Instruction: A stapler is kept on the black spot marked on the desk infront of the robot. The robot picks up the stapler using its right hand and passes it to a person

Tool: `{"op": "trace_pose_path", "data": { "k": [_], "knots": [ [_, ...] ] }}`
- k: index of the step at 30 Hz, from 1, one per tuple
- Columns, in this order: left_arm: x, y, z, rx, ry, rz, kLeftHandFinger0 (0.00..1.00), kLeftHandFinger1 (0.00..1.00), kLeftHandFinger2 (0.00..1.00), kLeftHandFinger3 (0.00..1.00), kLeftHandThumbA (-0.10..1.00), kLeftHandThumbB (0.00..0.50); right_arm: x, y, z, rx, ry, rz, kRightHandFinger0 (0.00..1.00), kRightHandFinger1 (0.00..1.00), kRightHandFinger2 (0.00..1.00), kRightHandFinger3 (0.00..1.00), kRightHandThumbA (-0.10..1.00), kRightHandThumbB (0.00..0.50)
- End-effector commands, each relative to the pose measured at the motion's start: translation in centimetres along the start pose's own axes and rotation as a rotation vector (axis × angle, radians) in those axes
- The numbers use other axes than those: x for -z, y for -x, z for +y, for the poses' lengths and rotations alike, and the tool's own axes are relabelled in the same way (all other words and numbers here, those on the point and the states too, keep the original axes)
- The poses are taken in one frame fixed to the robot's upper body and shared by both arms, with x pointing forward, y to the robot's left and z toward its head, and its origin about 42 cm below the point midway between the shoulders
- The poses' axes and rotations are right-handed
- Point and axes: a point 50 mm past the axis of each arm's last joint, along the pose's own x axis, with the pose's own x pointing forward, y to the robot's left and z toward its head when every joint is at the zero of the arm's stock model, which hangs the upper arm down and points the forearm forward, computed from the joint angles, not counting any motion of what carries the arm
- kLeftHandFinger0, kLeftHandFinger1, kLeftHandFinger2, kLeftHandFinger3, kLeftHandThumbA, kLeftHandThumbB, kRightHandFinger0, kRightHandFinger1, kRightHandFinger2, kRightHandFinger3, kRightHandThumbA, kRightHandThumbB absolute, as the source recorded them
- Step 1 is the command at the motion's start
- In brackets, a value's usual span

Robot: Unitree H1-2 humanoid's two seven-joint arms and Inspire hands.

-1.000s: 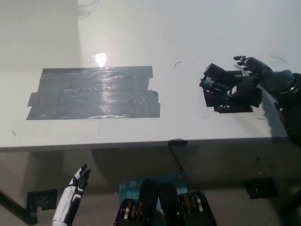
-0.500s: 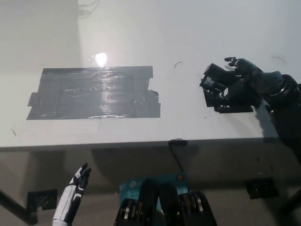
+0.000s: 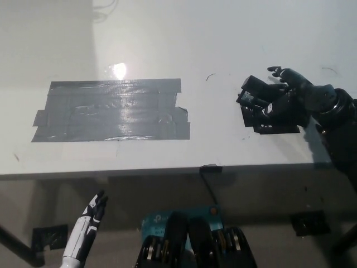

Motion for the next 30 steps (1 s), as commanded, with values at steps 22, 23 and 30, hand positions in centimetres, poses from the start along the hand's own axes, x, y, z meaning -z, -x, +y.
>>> {"op": "trace_pose_path", "data": {
  "k": [22,23,30],
  "knots": [
    [-1.3,-1.5,0.9,0.022,-0.019,-0.057,1.00,1.00,1.00,1.00,1.00,0.500,-0.9,-0.1,-2.3,0.446,0.031,-0.232,0.02,0.36,0.66,0.24,0.87,0.033],
    [-1.4,-1.6,0.9,0.023,-0.020,-0.058,1.00,1.00,1.00,1.00,1.00,0.500,-0.9,-0.1,-2.6,0.442,-0.031,-0.226,0.03,0.40,0.70,0.30,0.84,0.042],
    [-1.4,-1.7,0.9,0.027,-0.001,-0.070,1.00,1.00,1.00,1.00,1.00,0.500,-1.8,0.3,-4.7,0.364,-0.398,-0.212,0.00,0.01,0.22,0.01,0.86,0.011]
  ]
}}
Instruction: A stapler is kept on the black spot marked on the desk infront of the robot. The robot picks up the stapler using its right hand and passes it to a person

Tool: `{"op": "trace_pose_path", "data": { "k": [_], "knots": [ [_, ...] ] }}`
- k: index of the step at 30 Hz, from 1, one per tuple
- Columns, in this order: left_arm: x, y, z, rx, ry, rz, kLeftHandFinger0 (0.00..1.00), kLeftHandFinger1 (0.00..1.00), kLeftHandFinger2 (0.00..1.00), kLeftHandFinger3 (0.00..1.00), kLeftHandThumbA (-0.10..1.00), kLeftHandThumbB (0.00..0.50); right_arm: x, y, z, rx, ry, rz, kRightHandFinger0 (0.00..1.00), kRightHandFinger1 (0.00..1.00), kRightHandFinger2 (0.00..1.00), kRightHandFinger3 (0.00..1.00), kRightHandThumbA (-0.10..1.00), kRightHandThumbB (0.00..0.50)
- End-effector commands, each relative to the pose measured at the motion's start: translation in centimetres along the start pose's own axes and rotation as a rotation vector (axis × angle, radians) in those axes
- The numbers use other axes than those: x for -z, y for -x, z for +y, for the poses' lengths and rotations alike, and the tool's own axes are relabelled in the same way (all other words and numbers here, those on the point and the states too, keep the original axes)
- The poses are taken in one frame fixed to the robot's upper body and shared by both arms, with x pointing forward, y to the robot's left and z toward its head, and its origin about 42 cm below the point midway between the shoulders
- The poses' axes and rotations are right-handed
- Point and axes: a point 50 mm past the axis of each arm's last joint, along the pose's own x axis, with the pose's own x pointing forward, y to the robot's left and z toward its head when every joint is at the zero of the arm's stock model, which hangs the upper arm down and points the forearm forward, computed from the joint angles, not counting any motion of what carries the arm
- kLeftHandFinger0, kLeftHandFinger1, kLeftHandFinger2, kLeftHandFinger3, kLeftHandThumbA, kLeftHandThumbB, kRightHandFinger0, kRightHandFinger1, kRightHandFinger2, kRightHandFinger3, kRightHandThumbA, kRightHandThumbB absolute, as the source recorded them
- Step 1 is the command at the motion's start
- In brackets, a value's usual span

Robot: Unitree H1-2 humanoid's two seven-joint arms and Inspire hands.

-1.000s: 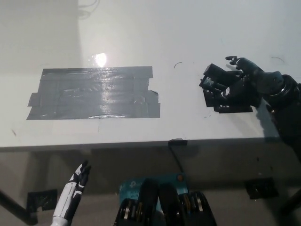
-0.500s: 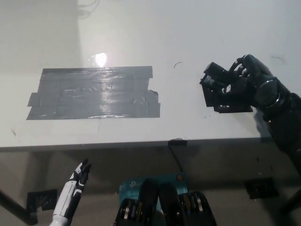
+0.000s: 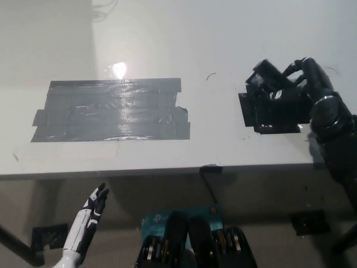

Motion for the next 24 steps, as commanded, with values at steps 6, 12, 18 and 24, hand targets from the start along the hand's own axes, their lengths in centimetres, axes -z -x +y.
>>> {"op": "trace_pose_path", "data": {
  "k": [6,12,18,24],
  "knots": [
    [-0.7,-0.8,0.6,0.024,0.007,-0.041,1.00,1.00,1.00,1.00,1.00,0.500,-6.0,-1.7,-5.9,-0.127,-0.809,-0.004,0.00,0.00,0.00,0.00,0.78,0.049],
    [-0.9,-1.1,0.7,0.028,0.000,-0.046,1.00,1.00,1.00,1.00,1.00,0.500,-6.8,-1.6,-8.2,-0.271,-1.090,-0.015,0.00,0.00,0.00,0.00,0.86,0.082],
    [-1.0,-1.2,0.7,0.028,0.006,-0.045,1.00,1.00,1.00,1.00,1.00,0.500,-7.6,-1.3,-9.5,-0.345,-1.254,-0.110,0.00,0.00,0.00,0.00,0.90,0.008],
    [-1.0,-1.3,0.6,0.024,0.011,-0.045,1.00,1.00,1.00,1.00,1.00,0.500,-8.4,-1.0,-9.6,-0.395,-1.333,-0.173,0.00,0.00,0.00,0.00,0.93,0.000]
  ]
}}
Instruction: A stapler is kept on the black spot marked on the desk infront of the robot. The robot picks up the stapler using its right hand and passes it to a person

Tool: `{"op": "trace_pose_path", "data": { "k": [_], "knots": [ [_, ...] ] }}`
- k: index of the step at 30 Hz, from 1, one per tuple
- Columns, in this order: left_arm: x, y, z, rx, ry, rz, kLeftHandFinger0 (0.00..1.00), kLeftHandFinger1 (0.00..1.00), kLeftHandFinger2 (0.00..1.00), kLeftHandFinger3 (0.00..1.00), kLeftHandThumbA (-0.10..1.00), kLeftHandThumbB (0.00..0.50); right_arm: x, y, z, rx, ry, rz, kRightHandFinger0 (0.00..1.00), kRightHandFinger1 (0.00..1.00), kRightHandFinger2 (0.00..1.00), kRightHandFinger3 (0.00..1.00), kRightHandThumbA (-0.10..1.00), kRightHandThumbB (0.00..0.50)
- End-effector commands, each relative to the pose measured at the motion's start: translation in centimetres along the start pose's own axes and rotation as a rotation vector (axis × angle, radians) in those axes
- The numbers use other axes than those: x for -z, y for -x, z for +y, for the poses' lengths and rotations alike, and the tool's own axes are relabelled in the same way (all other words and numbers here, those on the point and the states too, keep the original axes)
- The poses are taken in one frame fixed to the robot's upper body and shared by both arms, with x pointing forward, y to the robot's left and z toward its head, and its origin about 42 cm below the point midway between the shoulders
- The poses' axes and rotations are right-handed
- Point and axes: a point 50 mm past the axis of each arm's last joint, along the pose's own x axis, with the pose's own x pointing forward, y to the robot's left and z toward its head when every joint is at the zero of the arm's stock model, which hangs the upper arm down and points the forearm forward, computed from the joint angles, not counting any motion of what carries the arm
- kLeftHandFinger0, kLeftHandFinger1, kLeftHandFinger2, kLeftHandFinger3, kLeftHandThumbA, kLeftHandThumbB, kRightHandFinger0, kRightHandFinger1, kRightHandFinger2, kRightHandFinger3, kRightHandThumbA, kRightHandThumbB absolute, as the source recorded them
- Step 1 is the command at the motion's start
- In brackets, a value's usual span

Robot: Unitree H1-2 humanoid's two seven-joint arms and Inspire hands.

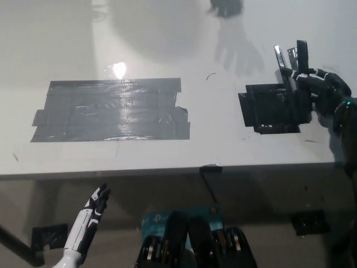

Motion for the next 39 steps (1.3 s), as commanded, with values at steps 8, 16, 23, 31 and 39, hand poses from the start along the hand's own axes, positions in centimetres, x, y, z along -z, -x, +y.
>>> {"op": "trace_pose_path", "data": {
  "k": [8,16,23,31,39],
  "knots": [
    [-1.2,-1.3,0.7,0.015,-0.008,-0.053,1.00,1.00,1.00,1.00,1.00,0.500,-13.1,3.4,7.3,-0.532,-0.423,-0.285,0.00,0.00,0.00,0.00,0.84,0.000],
    [-1.4,-1.6,0.8,0.015,-0.009,-0.052,1.00,1.00,1.00,1.00,1.00,0.500,-15.9,7.2,11.9,-0.645,-0.347,-0.363,0.00,0.00,0.00,0.00,0.90,0.000],
    [-1.2,-1.3,0.8,0.031,-0.004,-0.050,1.00,1.00,1.00,1.00,1.00,0.500,-17.5,9.2,15.9,-0.620,-0.231,-0.427,0.00,0.00,0.00,0.00,0.94,0.000],
    [-1.2,-1.5,0.8,0.026,-0.009,-0.065,1.00,1.00,1.00,1.00,1.00,0.500,-18.1,8.1,20.1,-0.510,-0.055,-0.416,0.00,0.00,0.00,0.00,0.84,0.000],
    [-1.3,-1.5,0.7,0.024,0.024,-0.050,1.00,1.00,1.00,1.00,1.00,0.500,-17.1,6.0,22.6,-0.294,0.275,-0.439,0.00,0.00,0.03,0.09,0.77,0.034]
  ]
}}
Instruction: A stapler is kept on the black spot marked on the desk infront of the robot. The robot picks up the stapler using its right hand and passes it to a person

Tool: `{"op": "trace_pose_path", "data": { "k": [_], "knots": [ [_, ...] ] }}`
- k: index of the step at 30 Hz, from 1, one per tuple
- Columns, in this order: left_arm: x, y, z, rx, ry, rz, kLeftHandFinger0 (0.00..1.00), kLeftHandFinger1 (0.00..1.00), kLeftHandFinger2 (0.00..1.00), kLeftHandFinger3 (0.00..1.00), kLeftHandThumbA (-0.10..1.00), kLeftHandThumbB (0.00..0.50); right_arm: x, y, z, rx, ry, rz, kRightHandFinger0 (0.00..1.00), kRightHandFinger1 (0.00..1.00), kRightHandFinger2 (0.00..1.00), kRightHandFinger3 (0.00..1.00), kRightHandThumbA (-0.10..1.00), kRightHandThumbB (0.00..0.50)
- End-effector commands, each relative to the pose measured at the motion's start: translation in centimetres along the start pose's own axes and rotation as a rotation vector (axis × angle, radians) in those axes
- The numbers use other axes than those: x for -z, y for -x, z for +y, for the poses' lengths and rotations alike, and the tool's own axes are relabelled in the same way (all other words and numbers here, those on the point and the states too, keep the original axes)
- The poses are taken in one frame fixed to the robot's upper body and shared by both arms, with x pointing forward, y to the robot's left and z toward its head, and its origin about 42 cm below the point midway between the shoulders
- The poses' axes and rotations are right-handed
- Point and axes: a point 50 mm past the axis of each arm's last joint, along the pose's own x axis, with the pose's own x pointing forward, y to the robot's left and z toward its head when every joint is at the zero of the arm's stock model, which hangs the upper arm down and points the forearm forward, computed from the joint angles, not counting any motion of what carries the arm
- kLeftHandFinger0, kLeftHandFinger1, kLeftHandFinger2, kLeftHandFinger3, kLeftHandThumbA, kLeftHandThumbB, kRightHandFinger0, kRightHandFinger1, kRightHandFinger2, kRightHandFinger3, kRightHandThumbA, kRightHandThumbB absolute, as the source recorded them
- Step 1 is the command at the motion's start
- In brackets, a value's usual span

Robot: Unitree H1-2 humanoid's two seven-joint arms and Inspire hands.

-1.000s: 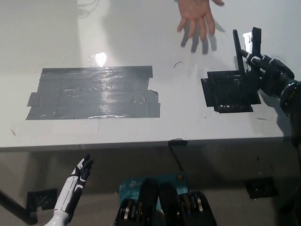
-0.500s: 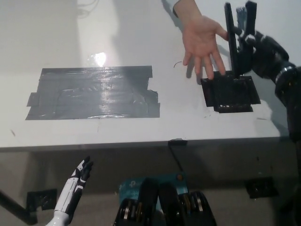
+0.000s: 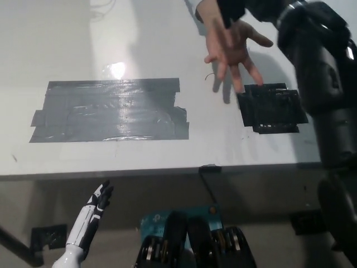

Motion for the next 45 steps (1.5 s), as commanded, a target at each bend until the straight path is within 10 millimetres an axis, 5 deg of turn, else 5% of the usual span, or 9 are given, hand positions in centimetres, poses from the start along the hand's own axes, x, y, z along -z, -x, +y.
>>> {"op": "trace_pose_path", "data": {
  "k": [1,3,8,11,18,25,27,29,45],
  "knots": [
    [-1.2,-0.7,0.7,0.003,0.003,-0.054,1.00,1.00,1.00,1.00,1.00,0.500,-3.0,-1.4,2.6,0.117,0.399,-0.114,0.00,0.06,0.20,0.24,0.76,0.026],
    [-1.3,-0.7,0.8,0.002,-0.010,-0.057,1.00,1.00,1.00,1.00,1.00,0.500,-2.6,-1.9,2.7,0.138,0.520,-0.121,0.00,0.16,0.46,0.36,0.85,0.026],
    [-1.3,-0.7,0.8,0.005,-0.019,-0.055,1.00,1.00,1.00,1.00,1.00,0.500,-1.6,-3.2,3.1,0.232,0.831,-0.127,0.03,0.17,0.50,0.63,0.86,0.014],
    [-1.3,-0.8,0.7,0.006,-0.018,-0.056,1.00,1.00,1.00,1.00,1.00,0.499,-1.1,-3.4,3.1,0.213,0.967,-0.178,0.00,0.00,0.18,0.28,0.81,0.041],
    [-1.4,-0.8,0.8,0.013,-0.024,-0.057,1.00,1.00,1.00,1.00,1.00,0.500,-1.0,-3.8,2.9,0.214,1.098,-0.230,0.00,0.25,0.54,0.38,0.87,0.037],
    [-1.6,-1.2,0.7,0.014,-0.007,-0.072,0.95,0.99,0.99,1.00,1.00,0.500,-2.3,-4.0,3.3,0.236,1.221,-0.269,0.05,0.02,0.13,0.41,0.96,0.140],
    [-1.7,-1.2,0.7,0.018,-0.007,-0.069,0.95,0.99,0.99,1.00,1.00,0.500,-2.1,-3.8,3.3,0.183,1.250,-0.253,0.45,0.50,0.63,0.91,0.92,0.273],
    [-1.7,-1.2,0.7,0.023,-0.007,-0.065,0.94,1.00,1.00,1.00,1.00,0.500,-1.7,-3.7,3.5,0.130,1.271,-0.211,0.80,1.00,1.00,1.00,0.89,0.306],
    [-2.1,-1.7,0.8,0.037,-0.018,-0.073,0.93,0.96,0.95,1.00,1.00,0.500,-8.0,-1.4,2.9,0.139,1.379,-0.321,1.00,1.00,1.00,1.00,0.99,0.401]
  ]
}}
